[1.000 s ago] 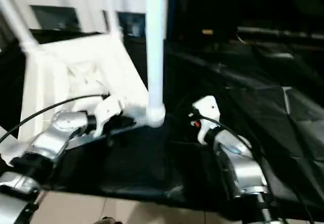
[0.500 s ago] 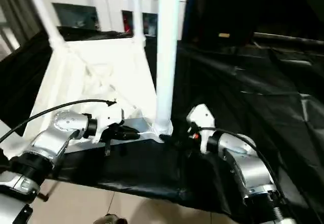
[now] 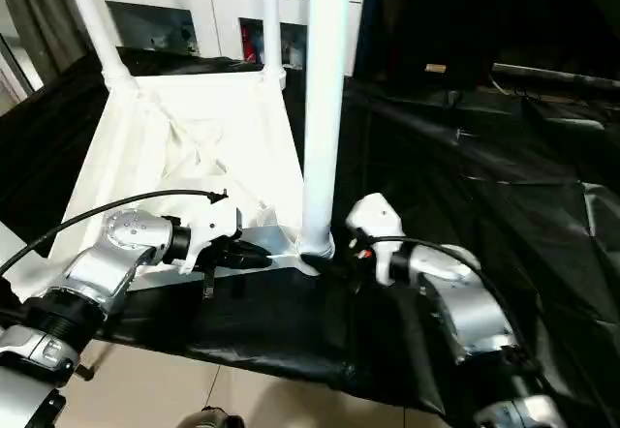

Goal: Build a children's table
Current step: Rotate leg to tighten

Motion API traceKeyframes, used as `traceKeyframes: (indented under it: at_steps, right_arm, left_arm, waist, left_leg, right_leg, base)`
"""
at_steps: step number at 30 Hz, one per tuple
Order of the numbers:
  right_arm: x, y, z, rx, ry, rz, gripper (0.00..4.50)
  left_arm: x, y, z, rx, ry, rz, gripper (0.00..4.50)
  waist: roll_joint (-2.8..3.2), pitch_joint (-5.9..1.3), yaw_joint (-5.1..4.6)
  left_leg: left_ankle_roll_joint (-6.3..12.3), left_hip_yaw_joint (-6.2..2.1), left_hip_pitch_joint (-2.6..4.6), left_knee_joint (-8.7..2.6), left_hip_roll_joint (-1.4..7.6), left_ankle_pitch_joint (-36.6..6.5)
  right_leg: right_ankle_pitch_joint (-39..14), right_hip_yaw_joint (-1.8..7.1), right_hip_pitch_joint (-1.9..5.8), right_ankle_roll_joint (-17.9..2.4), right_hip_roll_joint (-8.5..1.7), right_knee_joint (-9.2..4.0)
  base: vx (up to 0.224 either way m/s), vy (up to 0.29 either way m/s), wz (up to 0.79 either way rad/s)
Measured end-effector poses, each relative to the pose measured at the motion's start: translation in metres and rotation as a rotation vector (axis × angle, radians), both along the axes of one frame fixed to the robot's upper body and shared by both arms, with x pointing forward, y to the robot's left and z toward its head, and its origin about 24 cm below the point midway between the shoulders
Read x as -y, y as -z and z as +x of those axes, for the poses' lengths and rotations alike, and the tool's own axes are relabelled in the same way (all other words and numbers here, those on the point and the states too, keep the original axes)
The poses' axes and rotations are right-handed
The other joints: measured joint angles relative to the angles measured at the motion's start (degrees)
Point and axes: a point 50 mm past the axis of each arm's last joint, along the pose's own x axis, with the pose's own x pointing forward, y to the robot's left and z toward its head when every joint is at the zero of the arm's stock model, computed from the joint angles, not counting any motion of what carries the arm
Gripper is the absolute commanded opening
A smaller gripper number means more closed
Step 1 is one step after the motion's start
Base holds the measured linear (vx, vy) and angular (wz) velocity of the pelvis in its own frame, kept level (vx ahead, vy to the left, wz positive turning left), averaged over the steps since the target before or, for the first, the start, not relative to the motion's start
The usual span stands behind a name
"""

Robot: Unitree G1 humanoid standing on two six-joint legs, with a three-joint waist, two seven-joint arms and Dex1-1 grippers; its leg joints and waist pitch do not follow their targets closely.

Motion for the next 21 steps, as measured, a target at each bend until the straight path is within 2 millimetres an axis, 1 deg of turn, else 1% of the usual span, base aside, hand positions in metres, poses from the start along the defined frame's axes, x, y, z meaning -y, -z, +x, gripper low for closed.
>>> traceKeyframes:
  at_steps: [1,3,4,5,7,8,10,11,15,16,21]
  right_arm:
    - [-0.001,-0.0006,0.0011,0.001,-0.001,0.003,4.13]
    - [-0.0036,-0.0008,0.0032,0.003,-0.006,0.008,3.92]
    - [-0.0043,-0.0007,0.0046,0.0,-0.01,0.006,3.92]
    - [-0.0046,-0.0006,0.0063,-0.003,-0.013,0.004,3.72]
    - [-0.0052,-0.0017,0.0078,0.002,-0.019,0.004,3.57]
    - [-0.0055,-0.0017,0.0077,0.003,-0.024,0.005,3.57]
    - [-0.0058,-0.0013,0.0073,0.004,-0.031,0.004,3.37]
    - [-0.0058,-0.0007,0.0071,0.003,-0.034,0.004,3.2]
    - [-0.0048,0.0021,0.0065,-0.006,-0.041,0.003,3.1]
    - [-0.0048,0.0021,0.0065,-0.005,-0.041,0.003,2.87]
    - [-0.0067,0.004,0.0078,-0.003,-0.009,0.017,2.76]
  left_arm:
    - [0.0002,0.0,0.0,0.0,0.0,0.0,0.0]
    - [0.0002,-0.0003,0.0,0.001,0.002,0.0,0.0]
    - [0.0001,-0.0003,0.0,0.001,0.001,0.0,0.0]
    - [0.0,-0.0004,0.0,0.001,0.001,0.0,0.0]
    - [0.0003,-0.0006,0.0,0.003,0.002,0.0,0.0]
    - [0.0004,-0.0007,0.0,0.003,0.003,0.0,0.0]
    - [0.0005,-0.0008,-0.0001,0.003,0.004,0.0,0.0]
    - [0.0005,-0.0008,-0.0001,0.003,0.004,0.0,0.0]
    - [0.0004,-0.0007,-0.0001,0.002,0.004,0.002,0.0]
    - [0.0004,-0.0008,-0.0001,0.002,0.004,0.002,0.0]
    - [0.0008,-0.0006,0.0008,0.007,-0.018,0.007,0.0]
  waist:
    - [-0.03,0.01,0.01]
    - [-0.17,0.03,0.03]
    - [-0.19,0.04,0.01]
    - [-0.2,0.04,0.0]
    - [-0.3,0.06,0.05]
    - [-0.34,0.05,0.06]
    - [-0.37,0.05,0.05]
    - [-0.38,0.04,0.05]
    - [-0.45,0.03,0.02]
    - [-0.45,0.03,0.02]
    - [-0.5,0.0,-0.12]
  left_leg:
    - [0.0,0.01,0.0,0.0,0.0,0.0]
    - [0.0,0.01,0.0,-0.01,0.0,0.0]
    - [0.0,0.02,0.0,-0.01,0.0,0.0]
    - [0.0,0.04,0.0,-0.01,0.0,0.0]
    - [0.01,0.06,-0.01,-0.02,0.0,0.0]
    - [0.01,0.07,-0.01,-0.03,0.01,0.0]
    - [0.03,0.08,-0.03,-0.04,0.01,0.0]
    - [0.04,0.09,-0.03,-0.04,0.01,0.0]
    - [0.04,0.11,-0.02,-0.04,0.01,0.0]
    - [0.04,0.11,-0.02,-0.04,0.01,0.0]
    - [0.03,0.11,0.01,-0.04,0.02,0.0]
  right_leg:
    - [0.0,-0.01,0.0,0.0,0.0,0.0]
    - [0.0,-0.01,0.0,0.0,0.0,-0.01]
    - [0.0,-0.01,-0.01,0.0,-0.01,-0.01]
    - [0.0,0.0,-0.01,0.0,-0.01,-0.01]
    - [0.0,-0.01,-0.01,0.0,-0.03,-0.02]
    - [0.0,-0.01,-0.01,0.0,-0.03,-0.05]
    - [0.0,-0.01,0.0,0.0,-0.03,-0.09]
    - [0.0,-0.01,0.0,0.0,-0.03,-0.1]
    - [0.0,0.0,0.0,0.0,-0.04,-0.1]
    - [0.0,-0.01,0.0,0.0,-0.04,-0.11]
    - [0.0,-0.01,0.02,0.0,-0.03,-0.11]
  base:
    - [0.0,0.0,0.0]
    - [0.0,0.0,0.0]
    - [0.0,0.0,0.0]
    - [0.0,0.0,0.0]
    - [0.0,0.0,0.0]
    - [0.0,0.0,0.0]
    - [0.0,0.0,0.0]
    - [0.0,0.0,0.0]
    - [0.0,0.0,0.0]
    - [0.0,0.0,0.0]
    - [0.0,0.0,0.0]
